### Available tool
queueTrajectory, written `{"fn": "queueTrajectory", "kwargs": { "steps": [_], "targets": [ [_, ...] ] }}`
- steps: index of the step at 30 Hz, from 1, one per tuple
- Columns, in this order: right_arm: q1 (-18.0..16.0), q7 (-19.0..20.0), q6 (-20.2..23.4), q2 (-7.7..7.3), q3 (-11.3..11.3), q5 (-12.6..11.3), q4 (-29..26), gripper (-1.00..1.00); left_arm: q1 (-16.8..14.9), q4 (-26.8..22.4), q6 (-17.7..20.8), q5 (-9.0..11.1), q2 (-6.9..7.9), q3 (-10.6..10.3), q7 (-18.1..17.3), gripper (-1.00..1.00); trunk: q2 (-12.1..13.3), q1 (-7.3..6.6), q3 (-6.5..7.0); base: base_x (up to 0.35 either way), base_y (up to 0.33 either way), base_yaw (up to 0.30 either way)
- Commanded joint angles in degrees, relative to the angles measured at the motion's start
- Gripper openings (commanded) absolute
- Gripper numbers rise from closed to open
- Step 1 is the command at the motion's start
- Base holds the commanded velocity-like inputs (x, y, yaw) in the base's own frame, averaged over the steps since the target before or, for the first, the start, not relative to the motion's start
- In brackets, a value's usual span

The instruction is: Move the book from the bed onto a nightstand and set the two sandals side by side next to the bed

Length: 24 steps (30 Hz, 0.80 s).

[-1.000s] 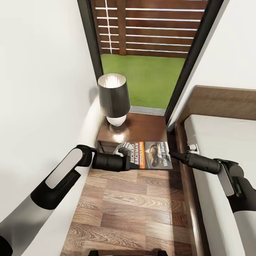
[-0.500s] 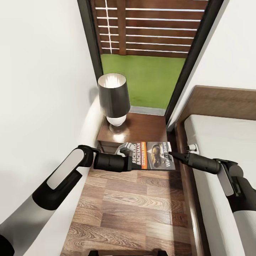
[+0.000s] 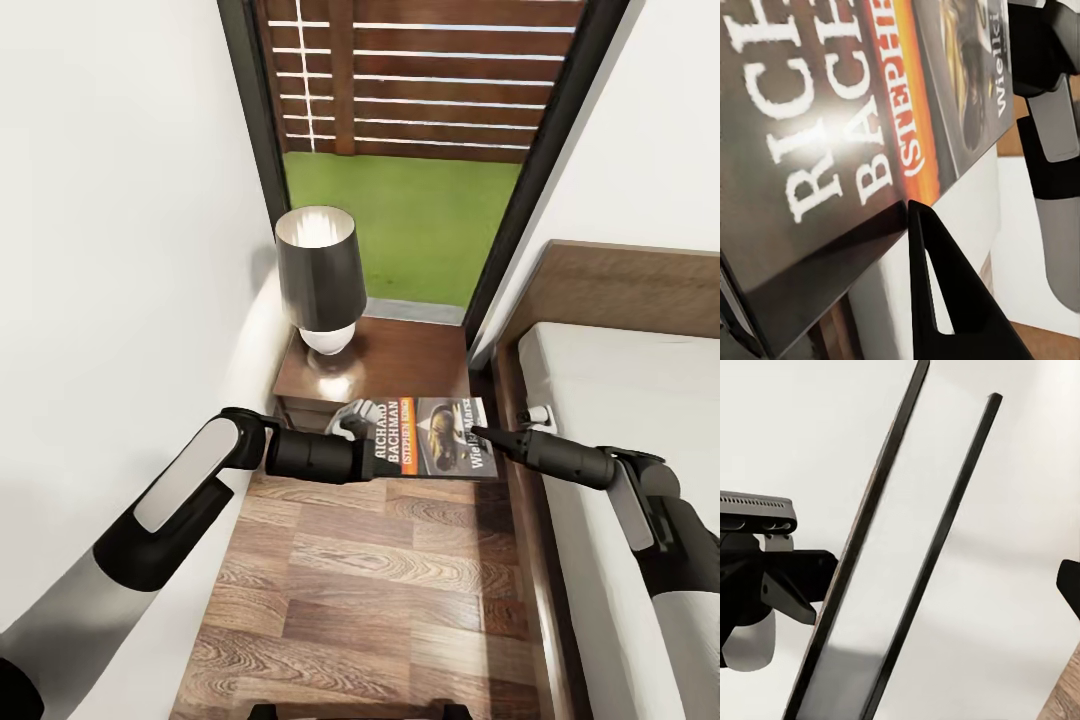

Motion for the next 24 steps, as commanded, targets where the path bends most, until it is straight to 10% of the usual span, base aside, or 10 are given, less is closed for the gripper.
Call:
{"fn": "queueTrajectory", "kwargs": {
  "steps": [1,24],
  "targets": [
    [0.0,0.0,0.4,0.02,0.0,-0.2,0.0,1.0,-0.1,-0.1,0.0,0.6,-0.07,0.0,0.5,-1.0,0.0,0.01,-0.04,0.0,0.0,0.0],
    [-0.1,-0.1,0.4,1.88,2.6,-0.1,0.1,1.0,-0.6,-0.1,0.0,-1.6,-2.16,0.0,0.5,-1.0,0.0,0.01,-0.04,0.0,0.0,0.0]
  ]
}}
